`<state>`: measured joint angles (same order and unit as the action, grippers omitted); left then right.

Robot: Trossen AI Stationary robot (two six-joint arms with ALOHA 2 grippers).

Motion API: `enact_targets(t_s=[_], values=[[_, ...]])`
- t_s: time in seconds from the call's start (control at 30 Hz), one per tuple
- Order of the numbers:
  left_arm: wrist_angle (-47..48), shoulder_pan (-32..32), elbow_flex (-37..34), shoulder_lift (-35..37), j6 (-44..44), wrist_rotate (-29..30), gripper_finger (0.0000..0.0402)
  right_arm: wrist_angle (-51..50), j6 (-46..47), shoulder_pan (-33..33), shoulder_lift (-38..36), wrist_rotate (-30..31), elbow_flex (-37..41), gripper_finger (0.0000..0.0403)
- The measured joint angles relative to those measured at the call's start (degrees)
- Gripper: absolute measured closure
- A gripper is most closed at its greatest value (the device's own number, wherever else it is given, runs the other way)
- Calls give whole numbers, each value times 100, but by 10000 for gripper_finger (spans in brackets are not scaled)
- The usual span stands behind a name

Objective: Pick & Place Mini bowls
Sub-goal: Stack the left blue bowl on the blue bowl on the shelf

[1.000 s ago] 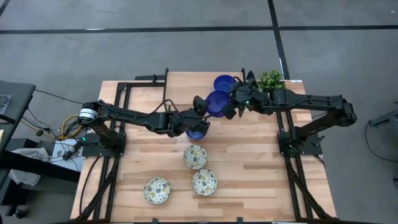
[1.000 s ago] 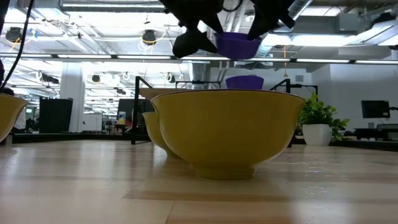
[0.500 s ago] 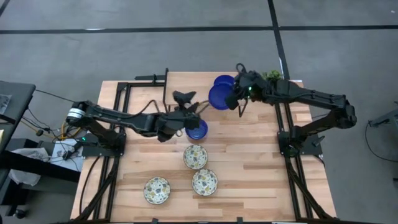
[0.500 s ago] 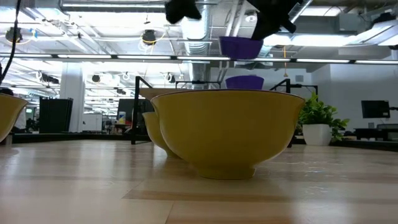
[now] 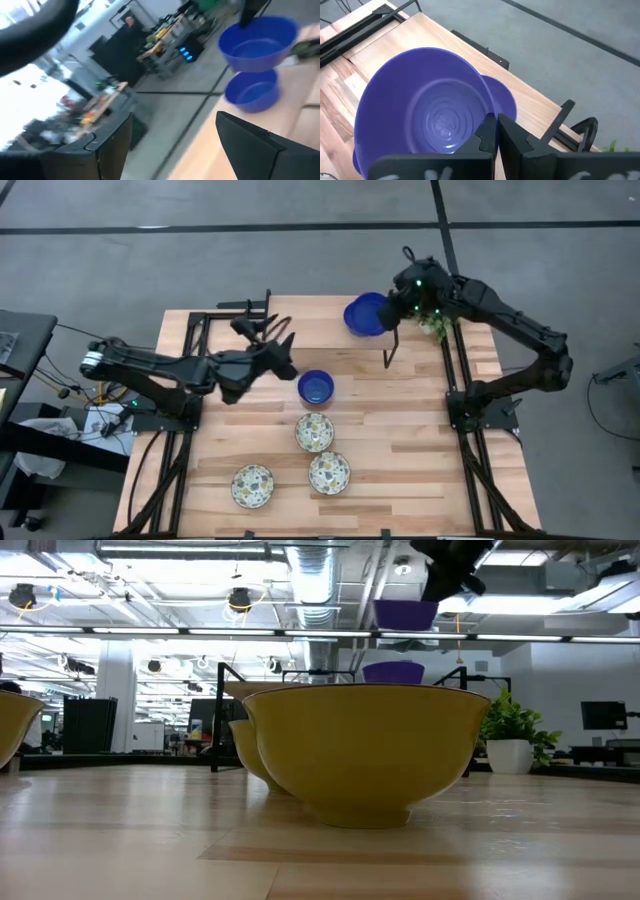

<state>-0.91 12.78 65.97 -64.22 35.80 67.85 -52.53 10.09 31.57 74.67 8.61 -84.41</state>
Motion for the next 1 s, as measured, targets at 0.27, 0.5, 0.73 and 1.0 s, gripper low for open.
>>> enact_targets(t_s=[0.27,0.5,0.73,1.0], values=[[2,0,-1378,1478,-1728,-1267,116,38,-430,523,66,-666,-6,403],[-3,-1,-2266,2580,-2609,-1884,116,132,-709,787,146,-1052,-6,403],[-17,-58,-2932,3188,-2777,-2158,116,206,-714,959,393,-1451,-8,403],[0,-432,-3390,3599,-3177,-2501,116,147,-697,1030,1014,-1682,-346,403]])
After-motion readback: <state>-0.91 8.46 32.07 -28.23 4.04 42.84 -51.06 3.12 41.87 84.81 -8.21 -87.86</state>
